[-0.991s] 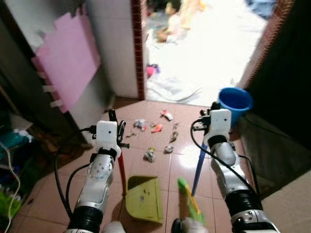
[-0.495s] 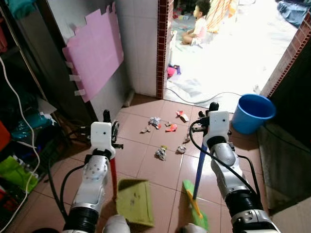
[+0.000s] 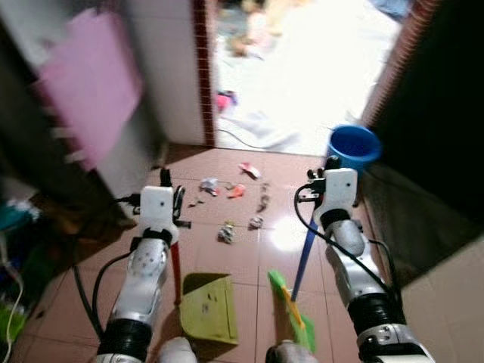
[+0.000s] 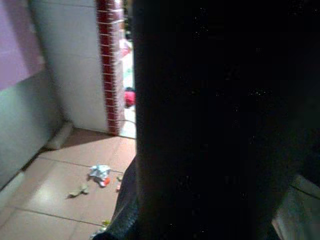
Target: Sweep floor
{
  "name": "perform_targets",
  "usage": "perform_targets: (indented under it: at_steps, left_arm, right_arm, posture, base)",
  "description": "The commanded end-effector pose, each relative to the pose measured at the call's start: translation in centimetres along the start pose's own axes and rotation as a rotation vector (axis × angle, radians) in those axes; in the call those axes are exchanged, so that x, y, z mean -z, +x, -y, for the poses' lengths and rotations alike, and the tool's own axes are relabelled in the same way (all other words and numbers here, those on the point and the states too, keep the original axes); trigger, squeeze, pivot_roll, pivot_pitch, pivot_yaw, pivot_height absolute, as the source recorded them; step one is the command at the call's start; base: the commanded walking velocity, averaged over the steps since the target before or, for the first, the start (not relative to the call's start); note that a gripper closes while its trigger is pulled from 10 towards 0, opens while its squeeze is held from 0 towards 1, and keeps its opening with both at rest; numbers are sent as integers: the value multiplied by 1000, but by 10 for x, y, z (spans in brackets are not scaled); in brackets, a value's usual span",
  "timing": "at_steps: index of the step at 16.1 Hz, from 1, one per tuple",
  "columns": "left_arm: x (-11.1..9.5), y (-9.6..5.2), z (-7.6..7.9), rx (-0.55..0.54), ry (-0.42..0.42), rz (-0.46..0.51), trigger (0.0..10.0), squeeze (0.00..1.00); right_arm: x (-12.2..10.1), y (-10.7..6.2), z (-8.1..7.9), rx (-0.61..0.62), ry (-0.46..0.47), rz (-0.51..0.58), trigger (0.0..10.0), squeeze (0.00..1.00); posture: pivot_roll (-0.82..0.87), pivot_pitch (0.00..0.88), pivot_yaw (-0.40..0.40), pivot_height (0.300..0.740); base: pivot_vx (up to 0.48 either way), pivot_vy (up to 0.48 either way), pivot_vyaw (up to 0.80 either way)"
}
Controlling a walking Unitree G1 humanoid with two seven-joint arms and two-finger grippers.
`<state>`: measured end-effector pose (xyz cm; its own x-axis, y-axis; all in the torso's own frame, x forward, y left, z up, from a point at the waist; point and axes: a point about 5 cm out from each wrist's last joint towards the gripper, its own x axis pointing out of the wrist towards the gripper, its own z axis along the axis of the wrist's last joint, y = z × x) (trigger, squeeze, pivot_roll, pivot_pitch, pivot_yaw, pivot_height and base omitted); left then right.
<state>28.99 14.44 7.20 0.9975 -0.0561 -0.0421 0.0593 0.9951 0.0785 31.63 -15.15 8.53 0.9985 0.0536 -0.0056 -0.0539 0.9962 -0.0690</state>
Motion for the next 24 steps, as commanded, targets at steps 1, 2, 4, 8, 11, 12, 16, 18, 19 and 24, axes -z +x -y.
perform_targets:
  at_steps: [1, 2, 4, 8, 11, 12, 16, 18, 19, 24]
  left_arm:
    - [-10, 5, -2, 3, 22, 52, 10000, 0]
    - [-10, 5, -3, 1, 23, 49, 10000, 0]
    - [-6, 2, -6, -9, 24, 36, 10000, 0]
    - [3, -7, -8, -8, 16, -1, 10000, 0]
    - [5, -10, -8, 8, 23, -11, 10000, 0]
    - [5, -10, -8, 8, 23, -11, 10000, 0]
    - [5, -10, -8, 8, 23, -11, 10000, 0]
    - [5, -10, -8, 8, 23, -11, 10000, 0]
    - [5, -10, -8, 8, 23, -11, 10000, 0]
    - [5, -10, -8, 8, 23, -11, 10000, 0]
  right_arm:
    - [-5, 2, -1, -12, -14, 12, 10000, 0]
    - [-5, 2, -3, -15, -20, 12, 10000, 0]
    - [-5, 2, -6, -8, -13, 10, 10000, 0]
    - [0, -2, -4, 4, -2, -6, 10000, 0]
    - [1, -3, 0, 24, 1, -17, 10000, 0]
    - [1, -3, 0, 24, 1, -17, 10000, 0]
    - [1, -3, 0, 24, 1, -17, 10000, 0]
    - [1, -3, 0, 24, 1, -17, 10000, 0]
    - [1, -3, 0, 24, 1, -17, 10000, 0]
    - [1, -3, 0, 24, 1, -17, 10000, 0]
  posture:
    - [12, 0, 10, 740]
    - [10, 0, 17, 740]
    - [6, 0, 29, 740]
    - [2, 0, 36, 740]
    - [-1, 0, 42, 740]
    - [-1, 0, 42, 740]
    - [-1, 0, 42, 740]
    - [-1, 0, 42, 740]
    - [-1, 0, 42, 740]
    - [-1, 0, 42, 740]
  base:
    - [0, 0, 0]
    - [0, 0, 0]
    - [0, 0, 0]
    - [0, 0, 0]
    - [0, 0, 0]
    - [0, 0, 0]
    - [0, 0, 0]
    - [0, 0, 0]
    - [0, 0, 0]
    - [0, 0, 0]
